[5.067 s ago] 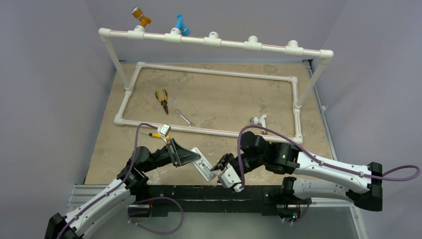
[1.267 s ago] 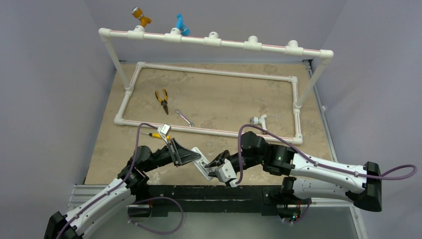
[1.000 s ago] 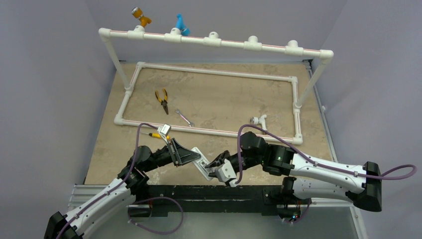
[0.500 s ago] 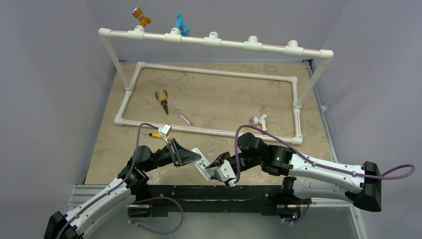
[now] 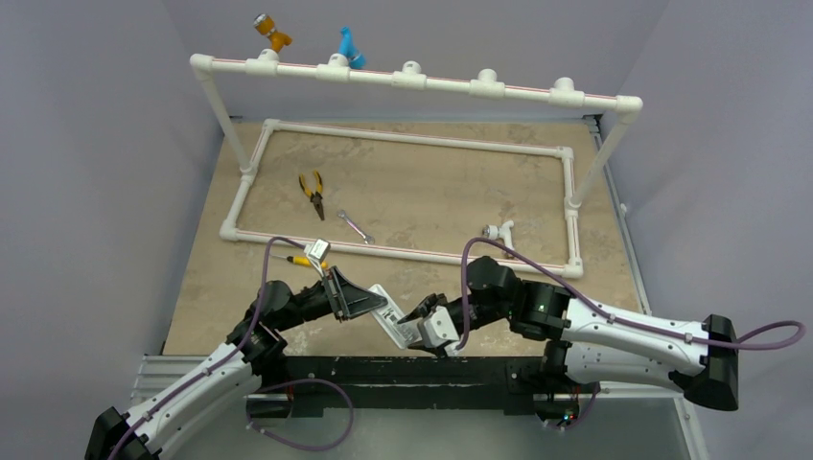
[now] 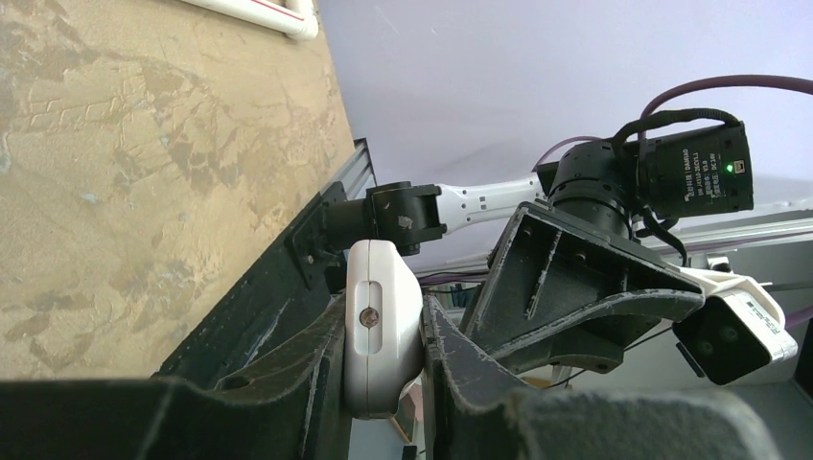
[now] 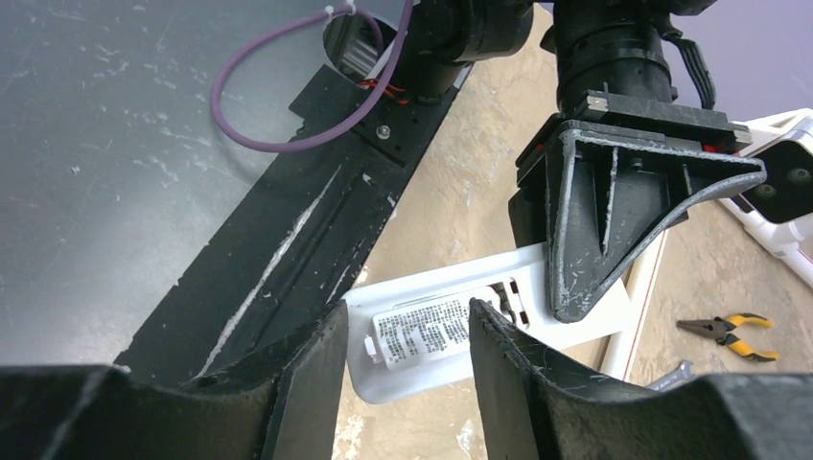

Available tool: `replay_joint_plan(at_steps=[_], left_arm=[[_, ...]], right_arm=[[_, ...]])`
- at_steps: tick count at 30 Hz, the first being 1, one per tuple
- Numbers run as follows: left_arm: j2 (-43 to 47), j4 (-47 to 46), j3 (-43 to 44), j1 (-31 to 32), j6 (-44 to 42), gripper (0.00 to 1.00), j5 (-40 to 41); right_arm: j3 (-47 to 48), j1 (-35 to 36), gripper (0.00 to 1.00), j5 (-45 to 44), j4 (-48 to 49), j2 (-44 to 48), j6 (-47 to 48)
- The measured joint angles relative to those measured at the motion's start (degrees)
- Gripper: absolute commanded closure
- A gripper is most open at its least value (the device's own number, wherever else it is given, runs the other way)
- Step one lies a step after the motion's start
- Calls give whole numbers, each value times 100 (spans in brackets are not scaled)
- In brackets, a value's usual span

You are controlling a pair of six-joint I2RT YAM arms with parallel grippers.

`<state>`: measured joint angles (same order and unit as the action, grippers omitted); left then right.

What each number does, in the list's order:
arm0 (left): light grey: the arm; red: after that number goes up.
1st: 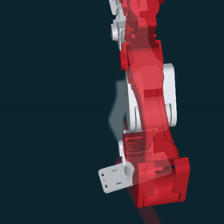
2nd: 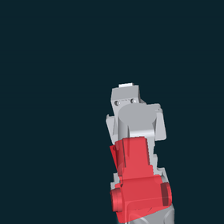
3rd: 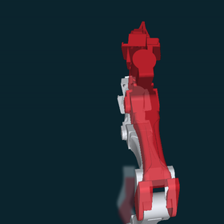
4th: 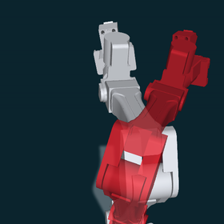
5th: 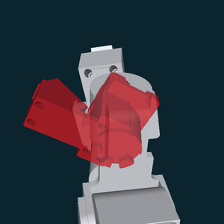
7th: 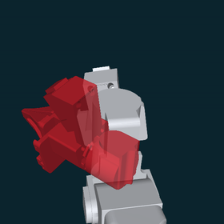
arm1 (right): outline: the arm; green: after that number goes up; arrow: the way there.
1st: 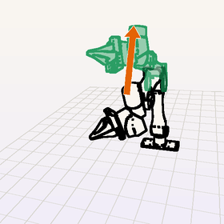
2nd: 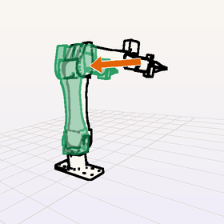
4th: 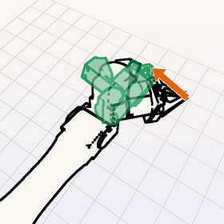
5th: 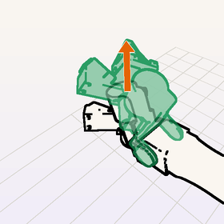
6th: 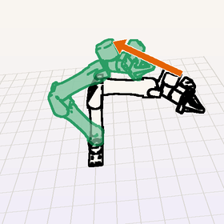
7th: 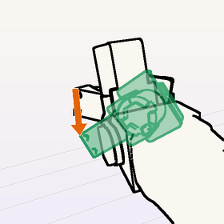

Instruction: Load the batteries into the remote control

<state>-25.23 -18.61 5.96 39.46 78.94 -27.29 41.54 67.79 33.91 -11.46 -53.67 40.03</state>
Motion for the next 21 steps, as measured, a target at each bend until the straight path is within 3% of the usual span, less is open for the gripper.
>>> replay_joint_plan(at_steps=[21], left_arm=[[-105, -15, 0, 0, 2, 100, 0]], right_arm=[[-2, 2, 52, -271, -520, -46, 514]])
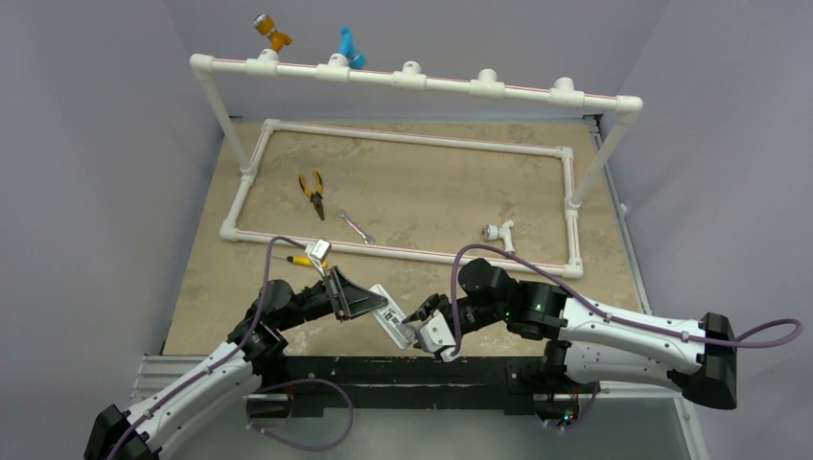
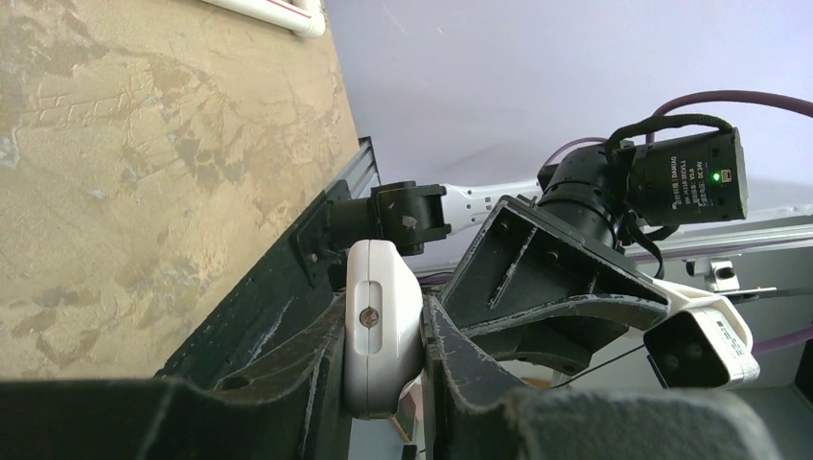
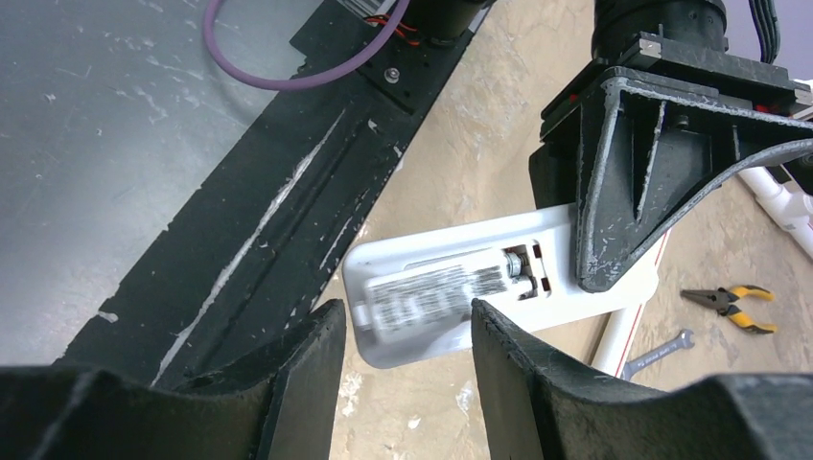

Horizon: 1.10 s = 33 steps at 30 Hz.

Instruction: Load the batteries into the remote control

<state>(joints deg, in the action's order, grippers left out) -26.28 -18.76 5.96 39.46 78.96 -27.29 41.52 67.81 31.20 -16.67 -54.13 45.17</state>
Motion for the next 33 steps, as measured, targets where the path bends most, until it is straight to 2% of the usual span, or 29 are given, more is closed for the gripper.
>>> replay_joint_plan(at_steps=[16, 33], left_arm=[[-24, 0, 0, 0, 0, 100, 4], [-11, 0, 0, 0, 0, 100, 11]], right_arm=[[-76, 0, 58, -59, 385, -76, -15], [-129, 0, 60, -160, 686, -107, -271]])
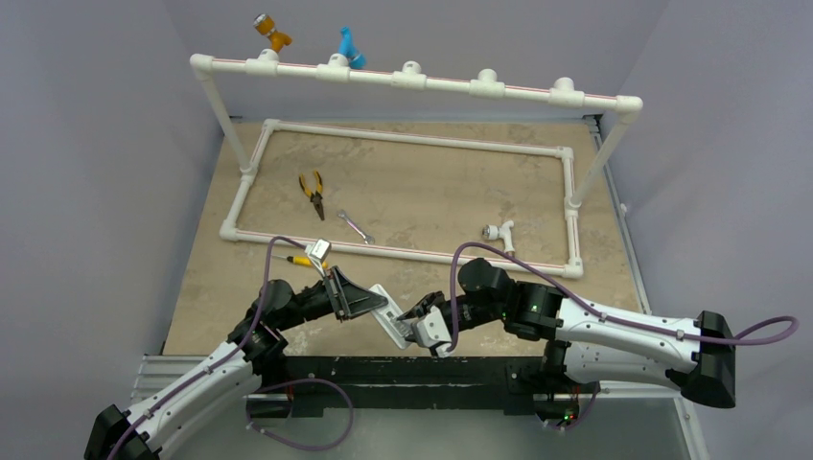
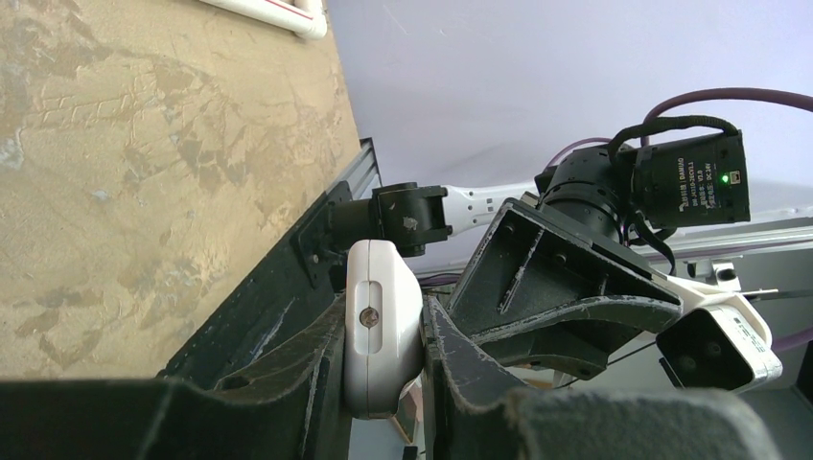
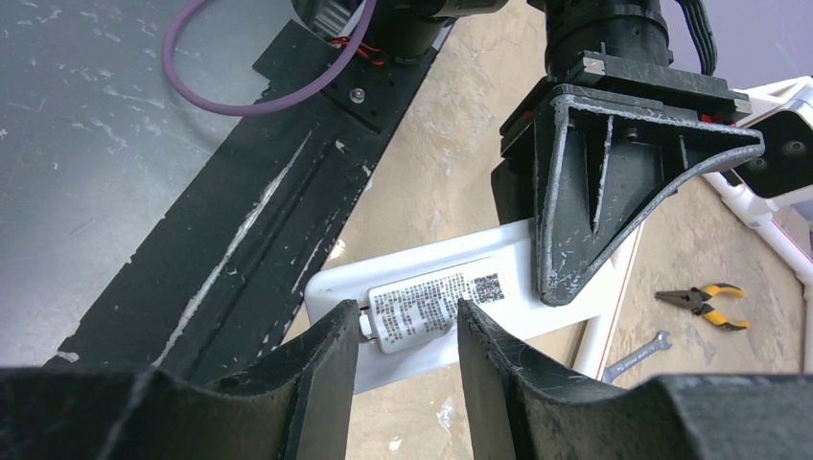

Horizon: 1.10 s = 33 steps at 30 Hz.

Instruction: Load the batteries into the remote control

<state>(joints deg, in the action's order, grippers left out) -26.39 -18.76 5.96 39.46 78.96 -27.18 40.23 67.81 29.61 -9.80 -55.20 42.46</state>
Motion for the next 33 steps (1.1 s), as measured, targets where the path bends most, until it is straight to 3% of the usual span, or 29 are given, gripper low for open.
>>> replay_joint_plan(at_steps=[9, 21, 33], left_arm=[[15, 13, 0, 0, -4, 100, -7], [15, -17, 0, 7, 22, 100, -4], [15, -28, 0, 7, 59, 100, -7]], right_arm=[[2, -2, 50, 11, -96, 24, 20], [59, -7, 51, 439, -531, 321, 70], [511, -7, 45, 787, -586, -234, 256]])
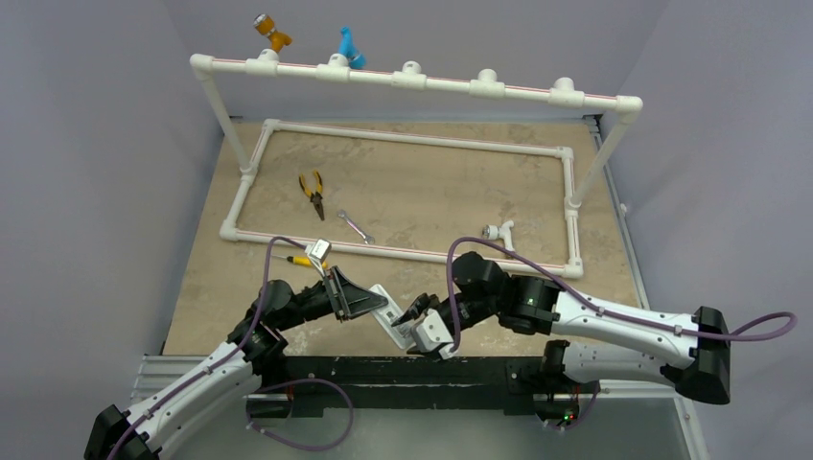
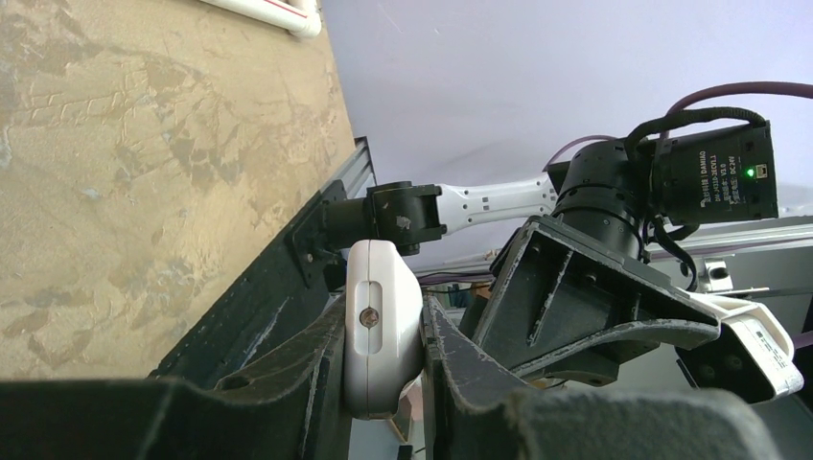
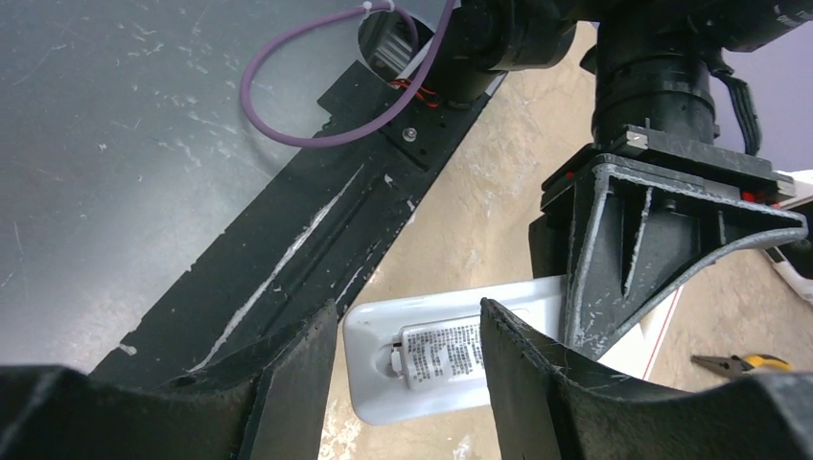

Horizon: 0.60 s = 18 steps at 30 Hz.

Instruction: Load the batteries into the remote control

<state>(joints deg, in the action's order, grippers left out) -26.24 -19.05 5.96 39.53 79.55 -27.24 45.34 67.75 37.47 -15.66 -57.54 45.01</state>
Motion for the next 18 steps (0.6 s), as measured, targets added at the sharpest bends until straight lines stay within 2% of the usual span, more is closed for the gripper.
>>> replay_joint_plan(at_steps=[18], left_arm=[[0, 2, 0, 0, 35, 100, -7]], right_arm=[[179, -216, 44, 142, -273, -444, 245]])
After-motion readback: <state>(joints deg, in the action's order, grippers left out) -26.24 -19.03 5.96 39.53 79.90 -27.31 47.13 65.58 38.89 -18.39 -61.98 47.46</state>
